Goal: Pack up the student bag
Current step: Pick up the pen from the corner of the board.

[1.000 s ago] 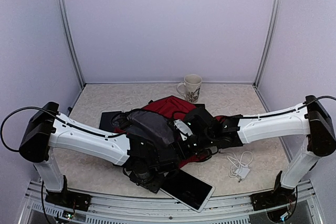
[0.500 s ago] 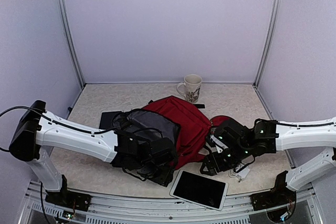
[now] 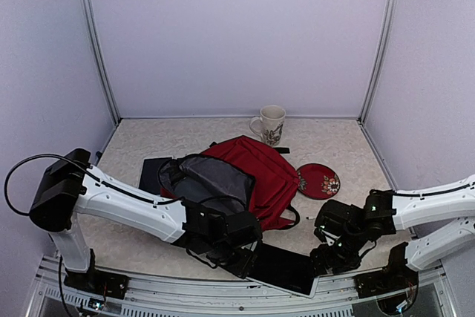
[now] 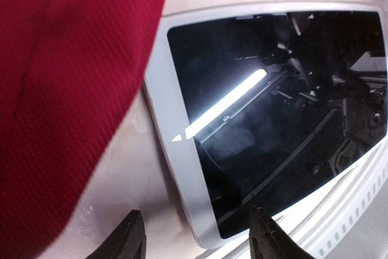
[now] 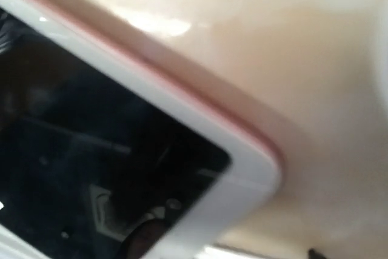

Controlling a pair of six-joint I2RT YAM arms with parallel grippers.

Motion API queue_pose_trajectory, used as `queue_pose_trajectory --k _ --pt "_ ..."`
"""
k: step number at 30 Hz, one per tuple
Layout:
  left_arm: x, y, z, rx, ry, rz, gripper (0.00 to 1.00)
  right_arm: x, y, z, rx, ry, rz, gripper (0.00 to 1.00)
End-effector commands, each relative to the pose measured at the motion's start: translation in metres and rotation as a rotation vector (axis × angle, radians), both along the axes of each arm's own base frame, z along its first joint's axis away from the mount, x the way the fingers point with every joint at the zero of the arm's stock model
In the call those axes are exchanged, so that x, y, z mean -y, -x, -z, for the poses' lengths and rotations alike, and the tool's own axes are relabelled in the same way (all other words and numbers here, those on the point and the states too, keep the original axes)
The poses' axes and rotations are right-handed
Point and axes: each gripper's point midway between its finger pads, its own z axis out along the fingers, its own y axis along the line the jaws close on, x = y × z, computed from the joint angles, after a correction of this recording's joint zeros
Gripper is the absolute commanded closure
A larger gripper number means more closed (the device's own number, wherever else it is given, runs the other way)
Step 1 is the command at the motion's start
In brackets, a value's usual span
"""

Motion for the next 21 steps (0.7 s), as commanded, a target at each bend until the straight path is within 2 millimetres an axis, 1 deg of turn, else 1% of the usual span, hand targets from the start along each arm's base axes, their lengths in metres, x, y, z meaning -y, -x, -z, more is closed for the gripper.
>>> queue_pose_trajectory --k 1,2,5,7,12,14,15,18,21 --pt "0.006 0.011 0.0 -0.076 0.057 0.013 0.44 -0.028 0.008 0.008 -0.051 -0.162 0.023 0.22" --pt "0.007 0.014 0.003 -0.09 0.058 0.021 0.45 -0.028 0.008 0.012 -0.053 -0.185 0.043 0.22" --pt "0.006 0.022 0.013 -0.139 0.062 0.037 0.45 -0.038 -0.001 0.01 -0.04 -0.297 0.103 0.25" --pt "0.003 0.026 0.02 -0.17 0.07 0.036 0.45 -0.05 -0.013 0.002 -0.008 -0.36 0.118 0.25" --pt "-0.005 0.029 0.026 -0.22 0.105 0.017 0.47 -0.077 -0.037 -0.018 0.046 -0.49 0.135 0.25" --pt "-0.007 0.031 0.028 -0.233 0.118 0.013 0.47 -0.085 -0.047 -0.031 0.064 -0.572 0.166 0.25" --pt "-0.009 0.032 0.029 -0.242 0.123 0.009 0.47 -0.091 -0.054 -0.041 0.086 -0.635 0.179 0.25" --pt "-0.014 0.033 0.03 -0.257 0.146 -0.003 0.47 -0.096 -0.067 -0.065 0.136 -0.752 0.206 0.25" --pt "-0.017 0.032 0.029 -0.27 0.172 -0.018 0.47 -0.099 -0.074 -0.088 0.197 -0.829 0.2 0.26"
